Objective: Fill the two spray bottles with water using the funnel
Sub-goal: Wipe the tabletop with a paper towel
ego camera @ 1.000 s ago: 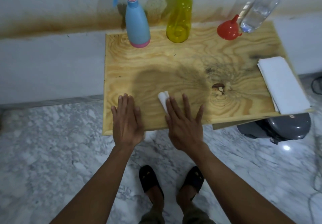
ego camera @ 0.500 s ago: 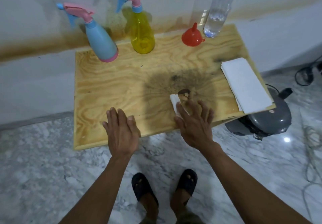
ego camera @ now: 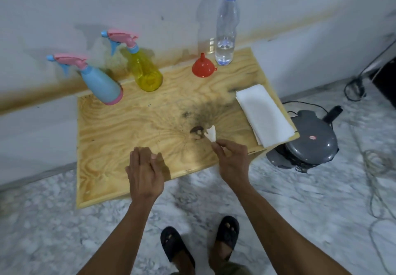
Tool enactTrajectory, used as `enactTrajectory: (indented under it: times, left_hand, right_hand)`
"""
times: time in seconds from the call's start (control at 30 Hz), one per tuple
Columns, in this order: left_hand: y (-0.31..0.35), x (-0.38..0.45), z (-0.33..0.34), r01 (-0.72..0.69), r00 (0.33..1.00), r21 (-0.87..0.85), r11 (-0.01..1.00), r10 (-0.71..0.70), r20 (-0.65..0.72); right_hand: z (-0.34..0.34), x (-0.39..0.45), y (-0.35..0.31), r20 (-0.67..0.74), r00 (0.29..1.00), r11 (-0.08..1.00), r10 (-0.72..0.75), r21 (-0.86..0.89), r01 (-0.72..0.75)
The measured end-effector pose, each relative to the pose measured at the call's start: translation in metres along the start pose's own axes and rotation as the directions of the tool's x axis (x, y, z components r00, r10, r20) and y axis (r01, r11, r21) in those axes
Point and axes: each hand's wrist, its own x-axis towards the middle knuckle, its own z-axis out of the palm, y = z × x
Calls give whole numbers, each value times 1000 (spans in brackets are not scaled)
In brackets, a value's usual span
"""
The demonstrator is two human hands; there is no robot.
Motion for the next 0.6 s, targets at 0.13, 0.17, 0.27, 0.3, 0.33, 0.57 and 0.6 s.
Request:
enactTrajectory:
  times: [0.13,0.17,0.27,0.3,0.33,0.57,0.6]
  left_hand:
    - [59,-2,-12,-46,999,-71,996,47,8]
    - [77,-3,-16,-61,998,-92,994,63,11]
    - [128,-8,-27,-126,991,-157,980,130,13]
    - [145,-10,-29,-159,987,-168,973,163,10]
    - [160,-13,-31,-195,980,-177,965,199,4]
    - [249,-33,-13,-390,908,-216,895,412,69]
    - [258,-35,-8,-414,895,-225,882,439,75]
  right_hand:
    - [-62,-1,-31,-111,985,972,129,211,-103]
    - [-78,-2,-37,-142,978,963,151,244,-114]
    - [-126,-1,-48,-219,952,939,212,316,-136]
    - [-143,-1,-50,-257,941,935,222,329,-130]
    - [-160,-2,-53,-294,928,931,230,344,-121]
    - [-253,-14,-43,-568,776,947,274,298,-116]
    - [-261,-18,-41,-595,753,946,282,304,-114]
